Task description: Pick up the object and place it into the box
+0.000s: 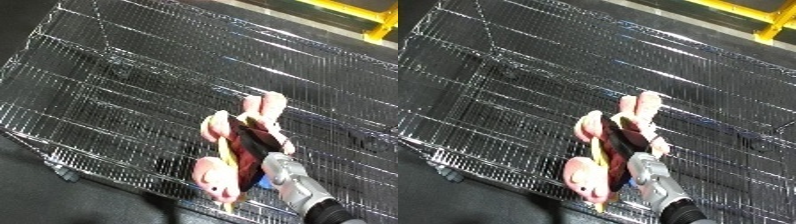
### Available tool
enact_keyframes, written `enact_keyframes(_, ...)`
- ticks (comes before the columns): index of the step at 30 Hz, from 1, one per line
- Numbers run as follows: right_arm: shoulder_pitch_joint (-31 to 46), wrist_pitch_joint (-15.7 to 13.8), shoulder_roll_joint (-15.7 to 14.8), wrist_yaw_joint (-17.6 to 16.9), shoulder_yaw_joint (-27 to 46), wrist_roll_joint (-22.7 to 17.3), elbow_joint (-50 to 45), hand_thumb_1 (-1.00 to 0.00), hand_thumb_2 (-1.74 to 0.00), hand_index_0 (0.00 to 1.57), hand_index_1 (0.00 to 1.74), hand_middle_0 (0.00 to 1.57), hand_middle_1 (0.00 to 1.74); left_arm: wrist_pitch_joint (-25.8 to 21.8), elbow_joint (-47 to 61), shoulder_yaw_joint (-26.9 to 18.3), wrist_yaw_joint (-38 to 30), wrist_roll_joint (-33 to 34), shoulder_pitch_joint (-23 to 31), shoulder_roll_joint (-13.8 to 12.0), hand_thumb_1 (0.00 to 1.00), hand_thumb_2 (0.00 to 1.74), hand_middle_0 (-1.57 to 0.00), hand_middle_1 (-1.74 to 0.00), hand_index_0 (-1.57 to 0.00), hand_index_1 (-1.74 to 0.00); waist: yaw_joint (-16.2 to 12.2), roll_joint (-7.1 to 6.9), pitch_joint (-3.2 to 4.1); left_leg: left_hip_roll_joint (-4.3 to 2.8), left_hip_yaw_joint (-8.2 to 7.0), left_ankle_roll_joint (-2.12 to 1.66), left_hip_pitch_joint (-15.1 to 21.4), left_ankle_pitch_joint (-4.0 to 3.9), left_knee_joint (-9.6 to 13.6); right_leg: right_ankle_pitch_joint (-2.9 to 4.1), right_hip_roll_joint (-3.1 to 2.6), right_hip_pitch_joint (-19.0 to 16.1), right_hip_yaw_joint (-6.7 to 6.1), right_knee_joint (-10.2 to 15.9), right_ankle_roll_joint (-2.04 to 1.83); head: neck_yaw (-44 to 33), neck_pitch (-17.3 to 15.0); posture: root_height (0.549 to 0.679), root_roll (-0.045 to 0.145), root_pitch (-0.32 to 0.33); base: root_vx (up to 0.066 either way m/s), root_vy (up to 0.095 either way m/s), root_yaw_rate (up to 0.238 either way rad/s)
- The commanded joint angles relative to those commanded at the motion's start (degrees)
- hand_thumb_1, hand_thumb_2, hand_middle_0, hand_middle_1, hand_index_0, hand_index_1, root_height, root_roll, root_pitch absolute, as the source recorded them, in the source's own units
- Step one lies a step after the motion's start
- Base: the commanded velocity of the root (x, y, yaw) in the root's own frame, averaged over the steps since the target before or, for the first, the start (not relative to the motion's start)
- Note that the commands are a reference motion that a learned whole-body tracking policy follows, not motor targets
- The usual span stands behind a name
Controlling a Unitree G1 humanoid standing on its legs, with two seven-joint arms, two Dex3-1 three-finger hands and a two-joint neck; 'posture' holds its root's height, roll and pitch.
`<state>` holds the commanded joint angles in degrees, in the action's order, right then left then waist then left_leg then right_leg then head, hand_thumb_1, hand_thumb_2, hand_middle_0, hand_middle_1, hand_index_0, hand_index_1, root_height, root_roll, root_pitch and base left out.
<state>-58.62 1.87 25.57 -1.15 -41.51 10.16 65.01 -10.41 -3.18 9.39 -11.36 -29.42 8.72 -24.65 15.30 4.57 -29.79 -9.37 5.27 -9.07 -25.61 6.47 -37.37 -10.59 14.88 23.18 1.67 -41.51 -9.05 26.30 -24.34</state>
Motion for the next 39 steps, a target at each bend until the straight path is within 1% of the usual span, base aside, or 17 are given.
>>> enact_keyframes(1, 0.11, 0.16, 0.13, 0.25, -0.09, 0.41, 0.37, 0.0, 0.0, 0.0, 0.0, 0.0, 0.0, -0.01, 0.01, 0.06, 0.17, -0.03, -0.16, -0.1, 1.0, 1.74, -1.57, -1.74, -1.57, -1.74, 0.01, 0.0, 0.0, 0.0, 0.02, -0.03, 0.08, -0.04, 0.04, 0.01, 0.02, -0.09, -0.02, 0.04, -0.01, 0.26, -0.08, 0.626, -0.001, -0.057, -0.014, -0.008, 0.0)
enact_keyframes(5, 0.15, 0.36, 0.78, 0.81, 0.04, 0.94, 1.28, -0.2, -0.35, 0.31, 0.35, 0.31, 0.35, -0.01, 0.28, 0.28, 0.75, -0.25, -0.76, -0.4, 1.0, 1.74, -1.57, -1.74, -1.57, -1.74, -0.01, 0.13, 0.0, 0.02, 0.11, -0.06, 0.21, -0.21, 0.02, 0.02, 0.18, -0.27, -0.01, -0.1, 0.01, 0.64, -0.34, 0.625, 0.0, -0.062, -0.019, -0.006, 0.007)
enact_keyframes(10, 0.34, 0.04, 1.4, 0.37, 0.82, -0.3, 0.6, -0.45, -0.78, 0.71, 0.78, 0.71, 0.78, 0.25, 0.18, 0.64, 0.88, -0.55, -1.36, -0.46, 1.0, 1.74, -1.57, -1.74, -1.57, -1.74, -0.31, 0.27, 0.0, 0.01, 0.04, -0.07, 0.3, -0.47, 0.07, 0.03, 0.28, -0.22, -0.07, -0.49, 0.02, 1.16, -0.66, 0.625, 0.002, -0.068, -0.018, 0.001, 0.001)
enact_keyframes(17, 0.16, -0.45, 1.95, -0.24, 1.35, -1.42, -1.08, -0.8, -1.39, 1.26, 1.39, 1.26, 1.39, 0.57, -0.58, 0.76, 1.04, -1.09, -1.61, -0.11, 1.0, 1.74, -1.57, -1.74, -1.57, -1.74, -0.68, 0.31, 0.0, -0.04, -0.15, -0.02, 1.36, -0.46, 0.38, -0.25, 0.29, -0.87, -0.33, -0.67, 0.07, 1.29, -1.2, 0.624, 0.005, -0.08, -0.008, 0.003, -0.026)
enact_keyframes(21, 0.09, -0.58, 2.22, -0.6, 1.78, -2.0, -1.7, -1.0, -1.74, 1.57, 1.74, 1.57, 1.74, 0.67, -1.02, 0.92, 1.12, -1.34, -1.76, 0.1, 1.0, 1.74, -1.57, -1.74, -1.57, -1.74, -0.98, 0.24, 0.0, -0.13, -0.38, -0.06, 2.05, -0.49, 0.76, -0.4, 0.31, -1.32, -0.36, -0.49, 0.08, 1.05, -1.37, 0.625, 0.007, -0.086, -0.006, -0.001, -0.025)
enact_keyframes(27, -0.09, -0.5, 3.1, -1.5, 3.19, -4.0, -2.4, -1.0, -1.74, 1.57, 1.74, 1.57, 1.74, 0.87, -1.88, 0.9, 1.04, -1.86, -2.06, 0.35, 1.0, 1.74, -1.57, -1.74, -1.57, -1.74, -1.5, 0.04, 0.0, -0.36, -0.67, -0.11, 2.94, -0.5, 1.11, -0.59, 0.22, -1.95, -0.58, -0.42, 0.19, 1.13, -1.48, 0.625, 0.009, -0.096, -0.011, -0.006, -0.033)
enact_keyframes(32, 0.28, -0.79, 4.51, -2.17, 4.5, -6.02, -4.76, -1.0, -1.74, 1.57, 1.74, 1.57, 1.74, 1.12, -2.91, 0.49, 1.07, -2.06, -2.24, 0.59, 1.0, 1.74, -1.57, -1.74, -1.57, -1.74, -2.19, -0.2, 0.0, -0.55, -1.03, -0.23, 4.28, -0.64, 1.65, -0.71, 0.19, -2.92, -0.71, -0.29, 0.3, 1.3, -1.57, 0.626, 0.011, -0.109, -0.013, -0.014, -0.035)
enact_keyframes(35, 0.79, -1.13, 6.02, -2.62, 5.53, -7.14, -7.52, -1.0, -1.74, 1.57, 1.74, 1.57, 1.74, 1.3, -3.68, 0.26, 1.04, -2.07, -2.34, 0.83, 1.0, 1.74, -1.57, -1.74, -1.57, -1.74, -2.89, -0.4, 0.0, -0.77, -1.34, -0.28, 5.12, -0.73, 1.86, -0.77, 0.21, -3.44, -0.78, -0.32, 0.37, 1.16, -1.4, 0.626, 0.013, -0.118, -0.023, -0.019, -0.057)
enact_keyframes(39, 2.41, -1.71, 9.13, -3.46, 7.68, -8.87, -12.84, -1.0, -1.74, 1.57, 1.74, 1.57, 1.74, 1.66, -4.62, 0.07, 1.1, -2.01, -2.2, 1.11, 1.0, 1.74, -1.57, -1.74, -1.57, -1.74, -4.24, -0.69, 0.02, -1.1, -1.82, -0.3, 6.27, -0.83, 2.08, -0.84, 0.15, -4.11, -1.0, -0.43, 0.5, 0.82, -1.24, 0.626, 0.016, -0.132, -0.029, -0.019, -0.094)
